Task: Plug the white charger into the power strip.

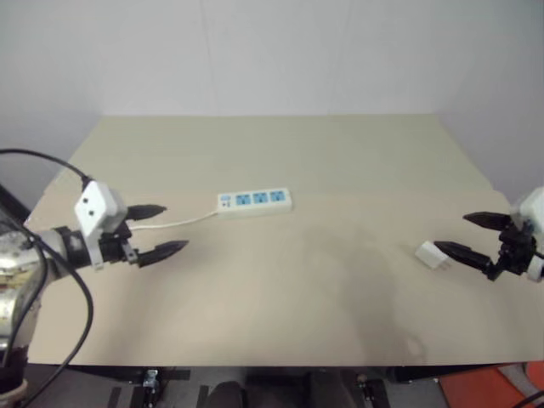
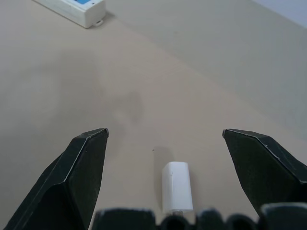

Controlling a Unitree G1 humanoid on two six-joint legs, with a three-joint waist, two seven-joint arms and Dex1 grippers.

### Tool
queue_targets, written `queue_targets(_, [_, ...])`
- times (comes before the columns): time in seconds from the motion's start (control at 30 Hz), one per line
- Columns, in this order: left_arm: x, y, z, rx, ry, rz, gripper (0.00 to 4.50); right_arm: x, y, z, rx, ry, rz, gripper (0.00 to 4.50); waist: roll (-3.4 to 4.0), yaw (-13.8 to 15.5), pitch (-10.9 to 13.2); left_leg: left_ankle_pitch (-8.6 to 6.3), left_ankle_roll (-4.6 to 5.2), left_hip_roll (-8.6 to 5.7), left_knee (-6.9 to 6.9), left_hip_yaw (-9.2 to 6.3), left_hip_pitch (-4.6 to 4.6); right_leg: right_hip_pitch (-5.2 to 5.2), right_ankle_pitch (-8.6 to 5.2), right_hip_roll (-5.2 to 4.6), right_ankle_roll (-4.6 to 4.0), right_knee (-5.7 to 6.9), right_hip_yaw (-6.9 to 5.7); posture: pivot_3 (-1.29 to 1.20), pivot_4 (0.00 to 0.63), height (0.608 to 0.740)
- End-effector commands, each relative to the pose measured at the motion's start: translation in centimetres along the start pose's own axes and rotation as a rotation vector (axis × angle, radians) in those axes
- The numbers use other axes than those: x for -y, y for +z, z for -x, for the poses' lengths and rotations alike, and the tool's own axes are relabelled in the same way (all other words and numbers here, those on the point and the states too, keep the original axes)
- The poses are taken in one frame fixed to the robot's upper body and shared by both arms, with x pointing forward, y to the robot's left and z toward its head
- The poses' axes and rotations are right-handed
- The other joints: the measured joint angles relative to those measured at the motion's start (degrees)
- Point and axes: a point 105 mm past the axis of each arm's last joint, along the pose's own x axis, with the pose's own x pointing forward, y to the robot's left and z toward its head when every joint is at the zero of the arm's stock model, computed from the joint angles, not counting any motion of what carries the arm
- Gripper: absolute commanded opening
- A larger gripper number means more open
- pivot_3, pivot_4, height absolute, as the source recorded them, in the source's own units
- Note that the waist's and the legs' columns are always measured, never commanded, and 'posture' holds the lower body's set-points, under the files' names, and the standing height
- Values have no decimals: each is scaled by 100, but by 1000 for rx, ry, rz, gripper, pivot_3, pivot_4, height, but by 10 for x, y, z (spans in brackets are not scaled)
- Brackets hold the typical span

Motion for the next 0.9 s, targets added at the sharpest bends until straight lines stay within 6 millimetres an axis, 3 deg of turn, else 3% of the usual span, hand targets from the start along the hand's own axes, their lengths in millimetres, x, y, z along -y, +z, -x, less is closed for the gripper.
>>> queue_targets(0.03, [-5, 12, -2, 23, -6, -35, 4465, -6, 18, 6, 47, -7, 38, 4500, 0, 3, 0, 0, 0, 0, -1, -1, 3, 3, 0, 0, 0, 0, 0, 0, 150, 740])
queue_targets(0.2, [-11, 7, -13, 32, 8, -14, 4465, -12, 22, 7, 62, -17, 36, 4500, -1, 11, 0, 0, -1, -1, -4, 0, 15, 17, -1, -1, 0, -2, -1, 0, 150, 740])
queue_targets(0.37, [-41, -2, -26, -4, 159, -39, 4465, -19, 37, 0, 106, -8, 60, 4500, -9, 8, 5, 1, -2, -1, -4, -2, 15, 13, -1, 1, -1, 3, -1, 0, 150, 740])
queue_targets(0.53, [-54, -18, -43, -61, 160, -21, 4465, -26, 49, -6, 142, 10, 65, 4500, -10, 4, 6, 1, -3, -3, -6, -1, 13, 12, 0, -1, -1, 0, 0, 0, 150, 740])
queue_targets(0.67, [-70, -32, -63, -165, 149, -60, 4465, -27, 62, -11, 157, 13, 69, 4500, -21, 9, 12, 3, -6, -4, -6, -2, 13, 12, 0, 0, -2, 1, -1, 0, 150, 740])
queue_targets(0.9, [-89, -39, -106, -273, 109, -93, 4465, -50, 77, -22, 179, 134, 119, 4500, -29, 34, 17, 3, -5, -5, -5, -6, 2, 12, 0, -1, 0, 7, -10, 0, 150, 740])
